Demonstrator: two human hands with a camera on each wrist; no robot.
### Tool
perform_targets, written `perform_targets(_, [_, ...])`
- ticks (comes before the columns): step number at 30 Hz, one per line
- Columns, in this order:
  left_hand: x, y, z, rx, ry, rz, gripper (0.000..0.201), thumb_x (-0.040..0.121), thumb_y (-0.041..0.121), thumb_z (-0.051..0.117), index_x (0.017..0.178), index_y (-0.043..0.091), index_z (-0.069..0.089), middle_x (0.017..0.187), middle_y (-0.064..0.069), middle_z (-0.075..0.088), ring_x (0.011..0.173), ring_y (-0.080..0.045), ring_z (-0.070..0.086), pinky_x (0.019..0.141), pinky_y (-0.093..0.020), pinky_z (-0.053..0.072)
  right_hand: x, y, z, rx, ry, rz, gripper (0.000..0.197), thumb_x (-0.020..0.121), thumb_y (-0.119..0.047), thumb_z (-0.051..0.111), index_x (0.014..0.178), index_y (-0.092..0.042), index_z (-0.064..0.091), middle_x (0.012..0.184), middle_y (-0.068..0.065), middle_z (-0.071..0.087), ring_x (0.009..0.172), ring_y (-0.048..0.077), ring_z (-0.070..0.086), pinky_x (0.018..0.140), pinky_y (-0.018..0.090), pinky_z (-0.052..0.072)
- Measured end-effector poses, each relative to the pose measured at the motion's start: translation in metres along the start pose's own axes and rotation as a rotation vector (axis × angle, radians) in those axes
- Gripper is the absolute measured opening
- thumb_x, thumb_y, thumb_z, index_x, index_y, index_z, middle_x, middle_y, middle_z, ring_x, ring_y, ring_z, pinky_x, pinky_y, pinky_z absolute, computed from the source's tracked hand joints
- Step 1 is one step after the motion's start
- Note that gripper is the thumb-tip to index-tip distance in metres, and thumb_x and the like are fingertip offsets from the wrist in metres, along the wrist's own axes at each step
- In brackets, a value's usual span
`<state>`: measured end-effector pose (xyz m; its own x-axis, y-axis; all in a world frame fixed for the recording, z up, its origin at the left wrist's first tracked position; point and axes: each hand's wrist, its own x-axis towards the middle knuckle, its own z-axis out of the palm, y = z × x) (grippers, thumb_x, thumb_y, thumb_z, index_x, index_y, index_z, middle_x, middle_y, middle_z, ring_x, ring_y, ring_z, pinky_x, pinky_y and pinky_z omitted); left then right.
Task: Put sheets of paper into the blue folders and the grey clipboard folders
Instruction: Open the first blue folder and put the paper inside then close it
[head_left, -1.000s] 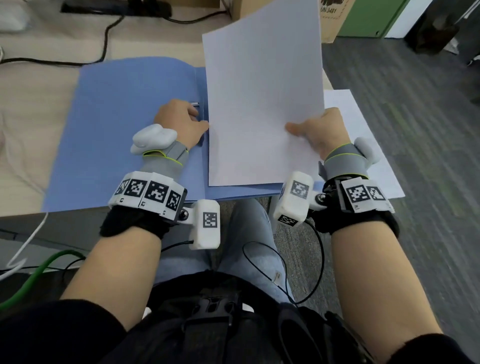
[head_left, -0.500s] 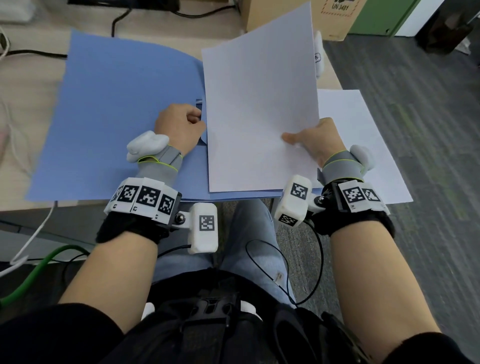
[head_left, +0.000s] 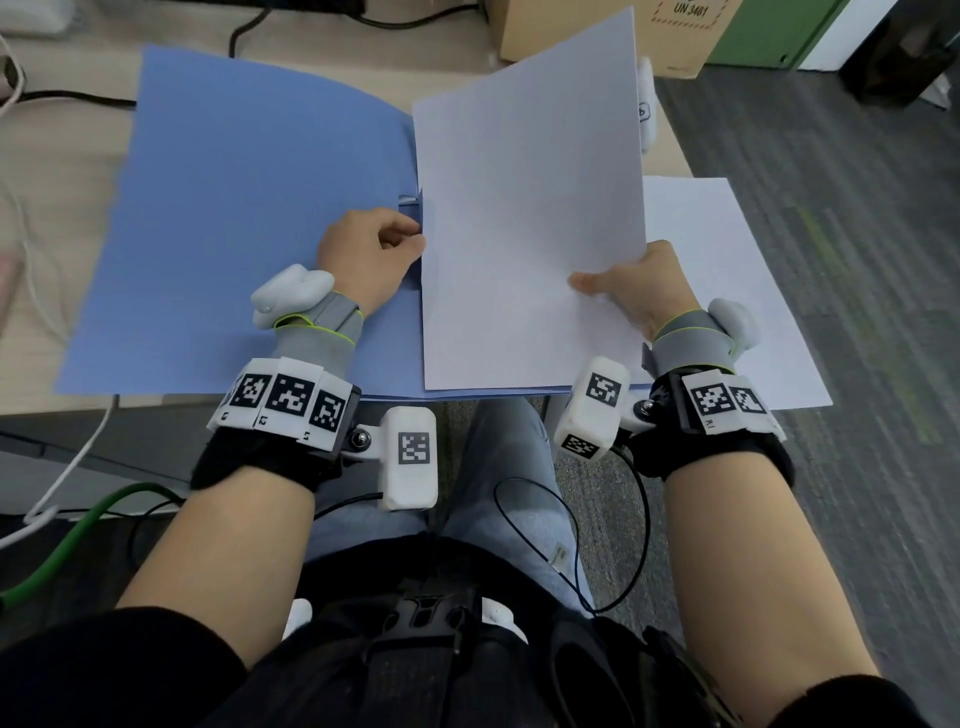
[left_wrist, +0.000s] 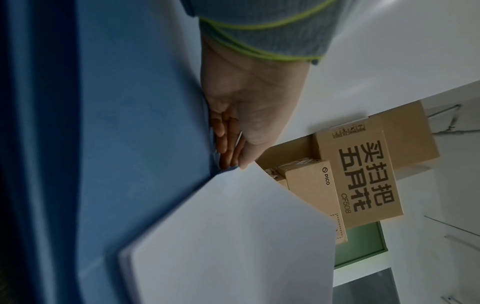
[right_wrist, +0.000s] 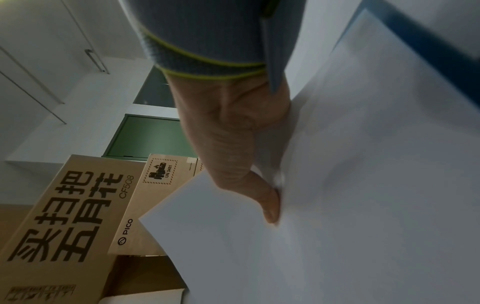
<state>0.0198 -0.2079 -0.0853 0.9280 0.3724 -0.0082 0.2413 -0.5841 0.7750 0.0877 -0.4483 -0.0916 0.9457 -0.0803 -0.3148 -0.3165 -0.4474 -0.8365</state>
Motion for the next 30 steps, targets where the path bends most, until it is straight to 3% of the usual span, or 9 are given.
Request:
perform_targets(6, [-0.002, -0.004, 0.000, 0.056, -0.080, 0.047, 0.029, 0.091, 0.009, 0.054, 0.117, 0.012, 0.066, 0.114, -0.011, 0.069, 0.105, -0.028, 0.063, 0.093, -0.028, 0.046, 0.001, -0.001, 0.004, -0.085, 0.041, 0.011, 0.067, 0.052, -0.021, 0.087, 0.107, 0.005, 0.059, 0.089, 0.010, 0.064, 0.067, 0.019, 0.058, 0.063, 0.026, 0.049])
perform_targets(9, [-0.002, -0.003, 0.000, 0.172, -0.138, 0.080, 0.033, 0.093, 0.006, 0.047, 0.120, 0.014, 0.064, 0.119, -0.012, 0.065, 0.110, -0.030, 0.058, 0.091, -0.025, 0.040, 0.000, -0.003, 0.008, -0.138, 0.074, -0.001, 0.075, 0.042, -0.030, 0.086, 0.105, 0.003, 0.061, 0.098, 0.013, 0.068, 0.075, 0.021, 0.060, 0.066, 0.028, 0.051])
perform_targets(11, [-0.001, -0.002, 0.001, 0.230, -0.160, 0.094, 0.034, 0.093, 0.006, 0.045, 0.121, 0.015, 0.064, 0.119, -0.015, 0.064, 0.111, -0.032, 0.055, 0.086, -0.025, 0.038, -0.002, -0.006, 0.008, -0.200, 0.093, -0.005, 0.066, 0.052, -0.024, 0.087, 0.107, 0.001, 0.060, 0.105, 0.012, 0.067, 0.084, 0.023, 0.063, 0.069, 0.029, 0.050])
perform_targets(15, [0.000, -0.002, 0.003, 0.271, -0.194, 0.110, 0.036, 0.094, 0.003, 0.041, 0.122, 0.012, 0.063, 0.122, -0.016, 0.061, 0.117, -0.037, 0.049, 0.096, -0.034, 0.043, -0.001, -0.008, 0.007, -0.289, 0.122, -0.032, 0.065, 0.059, -0.022, 0.088, 0.113, -0.002, 0.057, 0.111, 0.008, 0.064, 0.100, 0.025, 0.063, 0.087, 0.036, 0.054])
perform_targets(19, [0.000, -0.001, 0.004, 0.354, -0.225, 0.128, 0.038, 0.095, 0.006, 0.040, 0.124, 0.016, 0.061, 0.126, -0.017, 0.055, 0.123, -0.039, 0.042, 0.099, -0.043, 0.043, -0.008, -0.011, 0.006, -0.362, 0.141, -0.089, 0.068, 0.060, -0.026, 0.087, 0.117, -0.005, 0.055, 0.114, 0.007, 0.063, 0.105, 0.026, 0.062, 0.087, 0.032, 0.052])
perform_targets(21, [0.000, 0.001, 0.004, 0.401, -0.241, 0.131, 0.038, 0.096, 0.007, 0.038, 0.126, 0.018, 0.060, 0.128, -0.015, 0.052, 0.125, -0.038, 0.038, 0.100, -0.045, 0.041, -0.012, -0.015, 0.007, -0.424, 0.177, -0.122, 0.075, 0.062, -0.026, 0.086, 0.125, -0.008, 0.048, 0.123, 0.009, 0.059, 0.113, 0.027, 0.057, 0.087, 0.031, 0.047])
perform_targets(25, [-0.004, 0.003, 0.003, 0.524, -0.221, 0.138, 0.043, 0.095, 0.010, 0.037, 0.130, 0.027, 0.056, 0.129, -0.011, 0.048, 0.128, -0.035, 0.030, 0.102, -0.041, 0.034, -0.017, -0.024, 0.014, -0.652, 0.204, -0.099, 0.097, 0.068, -0.031, 0.082, 0.143, -0.014, 0.024, 0.143, 0.010, 0.035, 0.134, 0.032, 0.031, 0.102, 0.043, 0.035])
perform_targets(28, [-0.008, 0.002, 0.003, 0.576, -0.179, 0.152, 0.043, 0.094, 0.012, 0.040, 0.129, 0.032, 0.056, 0.128, -0.010, 0.044, 0.126, -0.033, 0.030, 0.099, -0.039, 0.029, -0.021, -0.028, 0.025, -0.768, 0.191, -0.186, 0.074, 0.076, -0.018, 0.073, 0.140, -0.022, 0.037, 0.153, 0.004, 0.023, 0.143, 0.028, 0.013, 0.108, 0.043, 0.030])
perform_targets(30, [-0.011, 0.003, 0.001, 0.575, -0.155, 0.159, 0.041, 0.093, 0.013, 0.044, 0.126, 0.032, 0.058, 0.126, -0.010, 0.040, 0.124, -0.031, 0.031, 0.096, -0.037, 0.029, -0.024, -0.029, 0.038, -0.710, 0.038, -0.379, 0.060, 0.079, -0.004, 0.061, 0.135, -0.023, 0.048, 0.153, 0.000, 0.028, 0.142, 0.024, 0.018, 0.111, 0.038, 0.030])
